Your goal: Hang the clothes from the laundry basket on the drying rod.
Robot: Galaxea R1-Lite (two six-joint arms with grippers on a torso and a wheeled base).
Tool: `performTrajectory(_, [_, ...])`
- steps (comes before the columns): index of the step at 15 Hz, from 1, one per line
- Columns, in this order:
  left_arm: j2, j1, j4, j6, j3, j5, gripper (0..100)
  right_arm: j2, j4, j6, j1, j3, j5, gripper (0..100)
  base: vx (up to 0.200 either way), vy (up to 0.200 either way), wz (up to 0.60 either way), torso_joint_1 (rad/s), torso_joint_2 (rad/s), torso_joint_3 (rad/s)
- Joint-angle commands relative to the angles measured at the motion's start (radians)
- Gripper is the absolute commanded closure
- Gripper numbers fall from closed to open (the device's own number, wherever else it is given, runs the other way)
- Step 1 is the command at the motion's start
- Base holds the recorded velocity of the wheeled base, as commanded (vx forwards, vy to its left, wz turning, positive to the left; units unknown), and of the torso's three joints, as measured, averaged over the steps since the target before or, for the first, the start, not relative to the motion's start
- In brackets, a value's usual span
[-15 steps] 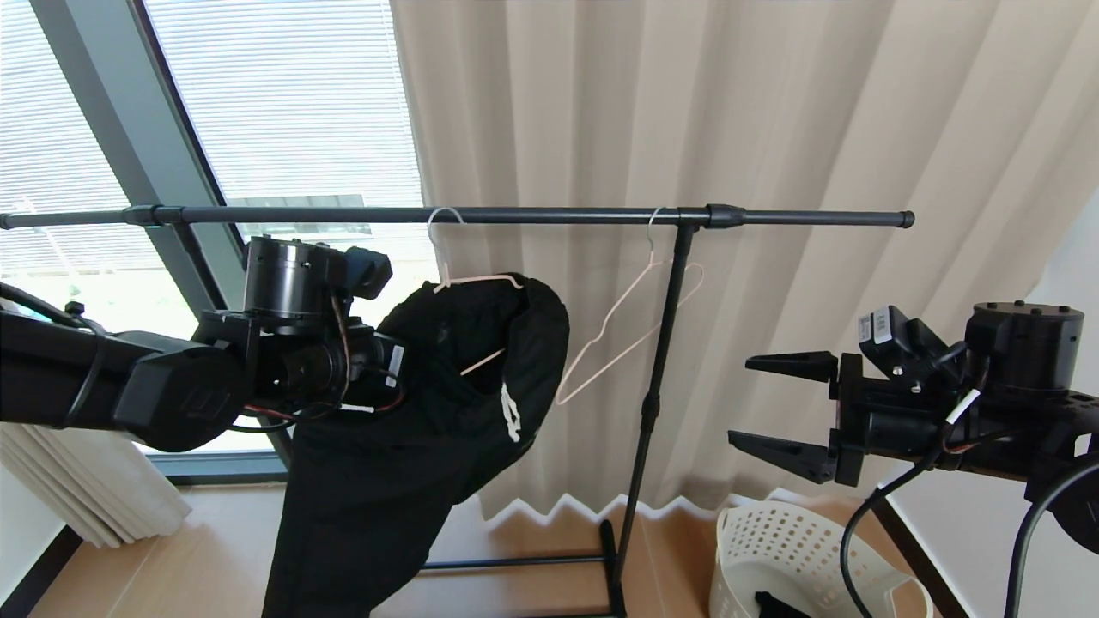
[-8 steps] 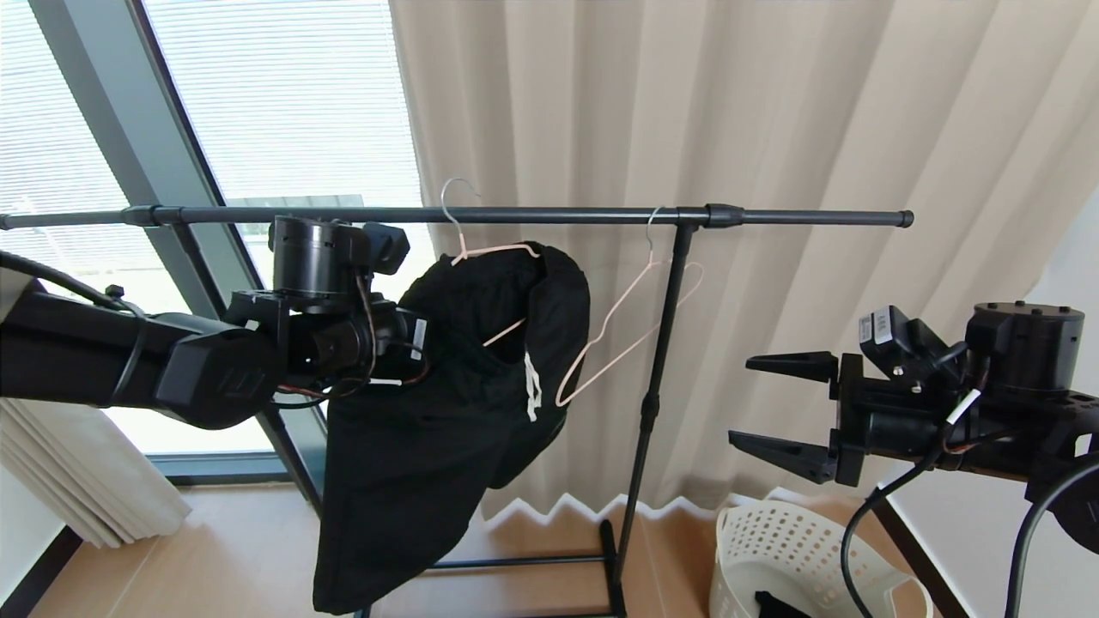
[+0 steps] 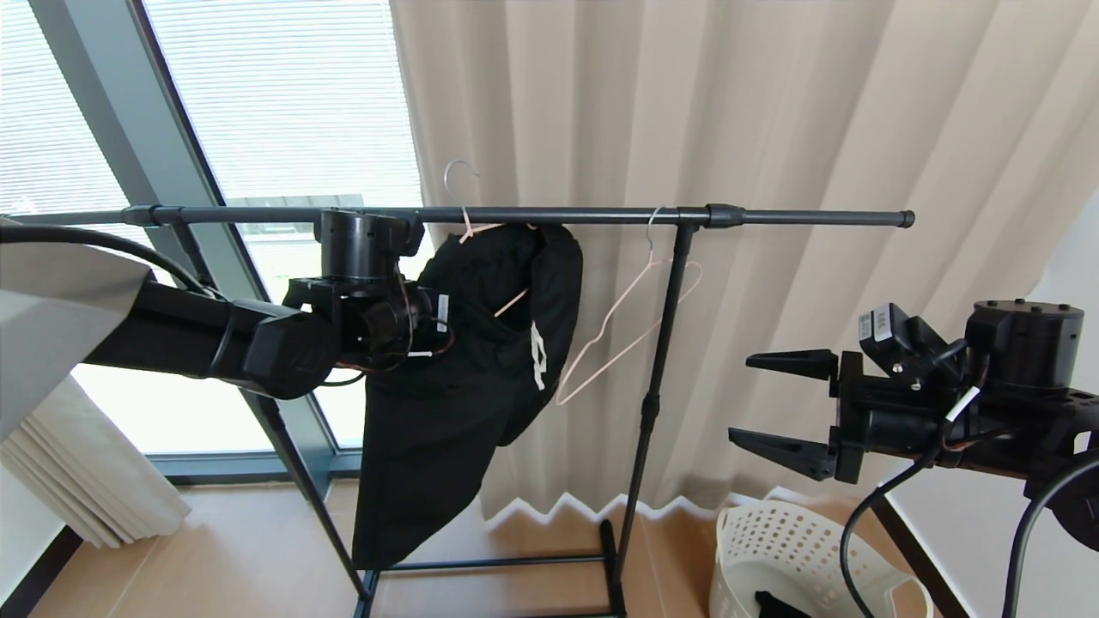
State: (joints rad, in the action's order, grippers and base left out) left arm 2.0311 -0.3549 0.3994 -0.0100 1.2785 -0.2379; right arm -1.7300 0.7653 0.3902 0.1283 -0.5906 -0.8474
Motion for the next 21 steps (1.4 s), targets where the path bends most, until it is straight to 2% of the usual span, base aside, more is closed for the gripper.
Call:
performTrajectory(1, [0.035, -0.001, -0.001, -0.001, 0.01, 0.0, 100, -0.002, 0.0, 0.001, 0.001, 0.002, -0.001, 0, 0.0, 0.0, 0.0, 0.0, 0.0, 0.0])
performTrajectory(21, [0.081, -0.001, -0.002, -0.007, -0.002, -0.004, 100, 0.003, 0.003, 0.001, -0.001, 0.002, -0.001, 0, 0.0, 0.0, 0.0, 0.0, 0.0, 0.0])
